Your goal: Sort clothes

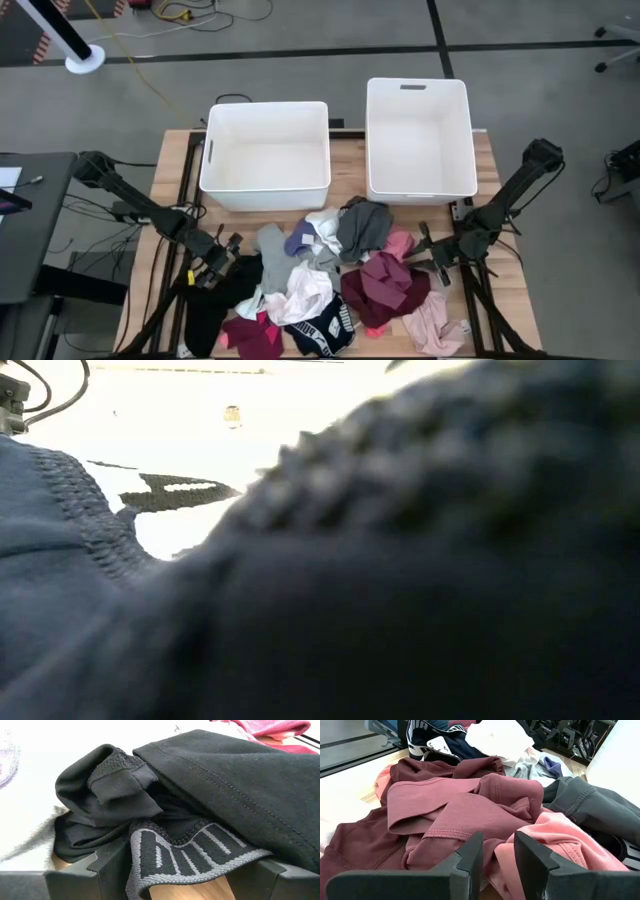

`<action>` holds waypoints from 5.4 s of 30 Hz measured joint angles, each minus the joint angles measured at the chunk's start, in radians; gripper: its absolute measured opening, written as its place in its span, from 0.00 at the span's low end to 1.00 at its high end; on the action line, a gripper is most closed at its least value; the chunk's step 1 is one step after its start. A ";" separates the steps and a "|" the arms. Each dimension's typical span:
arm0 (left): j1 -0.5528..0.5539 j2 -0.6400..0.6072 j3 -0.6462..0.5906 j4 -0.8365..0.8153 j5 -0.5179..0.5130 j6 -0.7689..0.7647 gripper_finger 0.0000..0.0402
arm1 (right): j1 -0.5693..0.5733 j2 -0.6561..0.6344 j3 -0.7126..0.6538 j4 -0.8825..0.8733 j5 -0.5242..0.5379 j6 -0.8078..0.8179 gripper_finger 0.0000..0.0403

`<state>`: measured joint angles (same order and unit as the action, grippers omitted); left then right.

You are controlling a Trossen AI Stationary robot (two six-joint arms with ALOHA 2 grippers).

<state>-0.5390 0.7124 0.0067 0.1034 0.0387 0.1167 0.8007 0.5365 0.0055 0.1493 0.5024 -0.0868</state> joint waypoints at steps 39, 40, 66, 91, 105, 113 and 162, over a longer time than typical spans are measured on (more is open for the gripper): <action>0.000 0.000 0.000 0.000 0.000 0.000 0.68 | 0.000 0.000 0.000 0.000 0.000 0.000 0.31; 0.000 0.000 0.000 0.000 0.000 0.000 0.68 | 0.000 0.000 0.000 0.000 0.000 0.000 0.31; 0.000 0.000 0.000 0.000 0.000 0.000 0.68 | 0.000 0.000 0.000 0.000 0.000 0.000 0.31; 0.000 0.000 0.000 0.000 0.000 0.000 0.68 | 0.000 0.000 0.000 0.000 0.000 0.000 0.31; 0.000 0.000 0.000 0.000 0.000 0.000 0.68 | -0.029 0.000 0.000 0.000 0.022 -0.120 0.31; 0.000 0.000 0.000 0.000 0.000 0.000 0.68 | -0.065 0.000 0.000 0.012 0.022 -0.200 0.31; 0.000 0.000 0.000 0.000 0.000 0.000 0.68 | -0.268 0.488 0.980 -0.381 -0.005 -0.042 0.49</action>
<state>-0.5388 0.7128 0.0067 0.1032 0.0387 0.1169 0.5328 1.0243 0.9854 -0.2318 0.4973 -0.1292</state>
